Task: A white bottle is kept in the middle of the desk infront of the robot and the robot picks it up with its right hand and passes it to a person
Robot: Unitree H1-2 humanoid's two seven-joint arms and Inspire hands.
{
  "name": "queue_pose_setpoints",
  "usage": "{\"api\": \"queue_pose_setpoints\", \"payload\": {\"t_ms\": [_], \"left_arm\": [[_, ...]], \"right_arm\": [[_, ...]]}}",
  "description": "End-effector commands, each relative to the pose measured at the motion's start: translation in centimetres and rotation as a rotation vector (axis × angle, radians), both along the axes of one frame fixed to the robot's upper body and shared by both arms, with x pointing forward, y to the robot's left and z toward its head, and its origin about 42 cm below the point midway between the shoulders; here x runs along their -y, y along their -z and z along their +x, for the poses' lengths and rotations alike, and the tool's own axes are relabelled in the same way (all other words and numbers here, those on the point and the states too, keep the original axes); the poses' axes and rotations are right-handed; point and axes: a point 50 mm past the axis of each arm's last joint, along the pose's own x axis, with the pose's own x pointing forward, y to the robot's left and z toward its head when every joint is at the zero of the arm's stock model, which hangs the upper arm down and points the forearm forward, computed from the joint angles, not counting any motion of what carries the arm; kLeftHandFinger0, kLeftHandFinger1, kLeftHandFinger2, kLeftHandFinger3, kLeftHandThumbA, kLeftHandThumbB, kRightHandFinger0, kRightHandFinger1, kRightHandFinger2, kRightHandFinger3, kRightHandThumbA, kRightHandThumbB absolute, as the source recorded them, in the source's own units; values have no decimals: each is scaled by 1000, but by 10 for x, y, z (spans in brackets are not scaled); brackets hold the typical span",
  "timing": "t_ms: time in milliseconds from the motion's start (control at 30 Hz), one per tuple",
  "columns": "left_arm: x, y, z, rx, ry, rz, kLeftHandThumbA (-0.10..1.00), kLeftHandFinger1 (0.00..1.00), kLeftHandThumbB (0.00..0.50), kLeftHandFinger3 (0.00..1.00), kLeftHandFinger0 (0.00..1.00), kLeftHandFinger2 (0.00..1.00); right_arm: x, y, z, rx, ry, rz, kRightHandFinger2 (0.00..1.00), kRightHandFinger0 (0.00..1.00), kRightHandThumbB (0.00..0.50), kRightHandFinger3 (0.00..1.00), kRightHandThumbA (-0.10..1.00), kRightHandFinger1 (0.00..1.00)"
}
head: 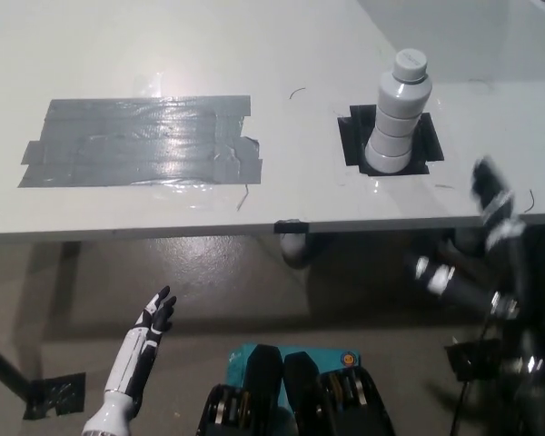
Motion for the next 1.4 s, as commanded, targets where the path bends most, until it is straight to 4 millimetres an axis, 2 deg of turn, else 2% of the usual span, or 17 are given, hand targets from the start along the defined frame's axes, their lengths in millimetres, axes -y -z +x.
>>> {"api": "queue_pose_setpoints", "payload": {"t_ms": [0, 33, 67, 133, 200, 267, 333, 533, 633, 733, 800, 967, 1100, 1233, 1300, 1367], "left_arm": [[-5, -6, -4, 51, -13, 24, 1000, 1000, 187, 1000, 1000, 1000], [-5, -6, -4, 48, -15, 17, 1000, 1000, 200, 1000, 1000, 1000], [-7, -7, -4, 51, -23, 12, 1000, 1000, 208, 1000, 1000, 1000], [-8, -7, -4, 60, -26, 7, 1000, 1000, 209, 1000, 1000, 1000], [-6, -7, -4, 60, -25, 2, 1000, 1000, 202, 1000, 1000, 1000], [-6, -8, -4, 64, -25, 2, 1000, 1000, 197, 1000, 1000, 1000], [-7, -8, -5, 64, -29, 7, 1000, 1000, 206, 1000, 1000, 1000], [-6, -11, -2, 66, -22, 13, 1000, 1000, 223, 1000, 1000, 1000], [-6, -12, 0, 76, -20, 12, 1000, 1000, 212, 1000, 1000, 1000], [-5, -14, 2, 82, -21, -1, 1000, 1000, 235, 1000, 1000, 1000], [-5, -14, 1, 87, -15, -5, 1000, 1000, 220, 1000, 1000, 1000], [-6, -18, 4, 91, -8, -3, 1000, 1000, 220, 1000, 1000, 1000], [-5, -20, 7, 103, -5, 2, 1000, 1000, 231, 1000, 1000, 1000], [-5, -22, 8, 103, -2, 6, 1000, 1000, 229, 1000, 1000, 1000], [-4, -23, 10, 118, 0, 8, 1000, 1000, 200, 1000, 1000, 1000], [-3, -24, 11, 123, 6, 11, 1000, 1000, 207, 1000, 1000, 1000]], "right_arm": [[10, -31, 23, 41, 18, 26, 1000, 1000, 318, 1000, 1000, 1000], [11, -35, 29, 29, 21, 28, 1000, 1000, 336, 1000, 1000, 1000], [11, -40, 44, 15, 17, 35, 1000, 1000, 342, 1000, 1000, 1000], [12, -44, 60, -20, -4, 45, 1000, 1000, 351, 1000, 1000, 1000], [16, -50, 82, -97, -14, 40, 1000, 1000, 387, 1000, 1000, 1000], [17, -54, 99, -135, 4, 8, 1000, 1000, 382, 1000, 1000, 1000], [15, -53, 111, -156, 15, -4, 1000, 1000, 377, 1000, 1000, 1000], [8, -45, 157, -285, 57, -17, 1000, 1000, 467, 1000, 1000, 1000], [3, -45, 168, -319, 39, -3, 1000, 1000, 480, 1000, 1000, 1000], [-6, -50, 182, -330, 24, -4, 1000, 1000, 455, 1000, 1000, 1000], [-13, -52, 191, -357, 25, -27, 1000, 1000, 466, 1000, 1000, 1000], [-26, -55, 201, -370, -2, -59, 1000, 1000, 465, 1000, 1000, 1000], [-38, -56, 210, -406, -12, -66, 1000, 1000, 499, 1000, 1000, 1000], [-44, -56, 216, -438, -29, -65, 1000, 1000, 500, 1000, 1000, 1000], [-48, -57, 222, -456, -45, -65, 1000, 1000, 496, 1000, 1000, 1000], [-49, -60, 226, -470, -51, -90, 1000, 1000, 485, 1000, 1000, 1000]]}}
